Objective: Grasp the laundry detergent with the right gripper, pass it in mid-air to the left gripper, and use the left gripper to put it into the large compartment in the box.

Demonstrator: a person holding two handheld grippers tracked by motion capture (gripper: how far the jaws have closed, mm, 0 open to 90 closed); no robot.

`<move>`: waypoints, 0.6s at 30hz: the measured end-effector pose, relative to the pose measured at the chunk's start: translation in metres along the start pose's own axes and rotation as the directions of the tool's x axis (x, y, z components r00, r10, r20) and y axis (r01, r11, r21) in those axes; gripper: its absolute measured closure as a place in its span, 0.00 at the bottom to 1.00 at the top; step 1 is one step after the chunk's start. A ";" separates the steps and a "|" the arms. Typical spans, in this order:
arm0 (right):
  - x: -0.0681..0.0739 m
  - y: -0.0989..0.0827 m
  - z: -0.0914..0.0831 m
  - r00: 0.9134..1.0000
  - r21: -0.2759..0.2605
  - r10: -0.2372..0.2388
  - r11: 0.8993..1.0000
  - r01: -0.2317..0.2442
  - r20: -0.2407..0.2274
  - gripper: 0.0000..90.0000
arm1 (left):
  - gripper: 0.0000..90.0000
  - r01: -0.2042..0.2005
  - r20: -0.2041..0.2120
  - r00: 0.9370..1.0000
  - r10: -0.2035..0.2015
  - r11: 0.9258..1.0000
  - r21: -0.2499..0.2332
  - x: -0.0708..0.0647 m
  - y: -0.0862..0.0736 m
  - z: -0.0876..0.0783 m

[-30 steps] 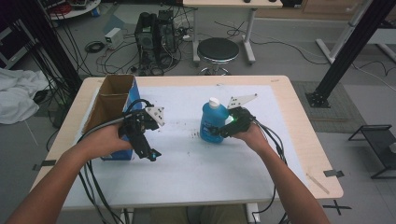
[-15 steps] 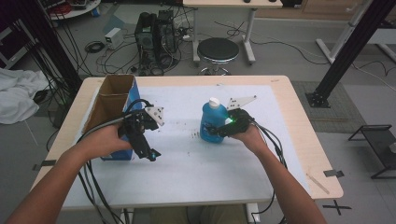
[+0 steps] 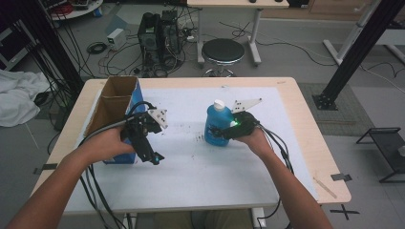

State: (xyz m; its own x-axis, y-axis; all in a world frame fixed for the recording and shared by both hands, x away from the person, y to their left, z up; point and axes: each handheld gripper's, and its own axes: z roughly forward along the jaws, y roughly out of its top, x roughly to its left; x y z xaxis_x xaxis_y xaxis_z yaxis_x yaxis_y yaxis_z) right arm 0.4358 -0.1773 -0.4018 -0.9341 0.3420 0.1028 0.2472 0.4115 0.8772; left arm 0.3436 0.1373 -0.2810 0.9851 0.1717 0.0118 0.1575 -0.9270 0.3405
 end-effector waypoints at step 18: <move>0.003 0.001 -0.001 0.999 -0.004 -0.050 0.999 0.050 0.020 0.48 | 0.06 0.012 -0.004 1.000 -0.012 1.000 -0.005 0.000 -0.001 -0.002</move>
State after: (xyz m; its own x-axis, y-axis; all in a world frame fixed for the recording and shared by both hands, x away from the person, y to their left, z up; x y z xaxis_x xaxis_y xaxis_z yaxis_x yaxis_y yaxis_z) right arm 0.4333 -0.1771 -0.4005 -0.9399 0.3378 0.0489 0.1987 0.4249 0.8832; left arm 0.3436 0.1388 -0.2799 0.9829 0.1840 0.0117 0.1687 -0.9232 0.3453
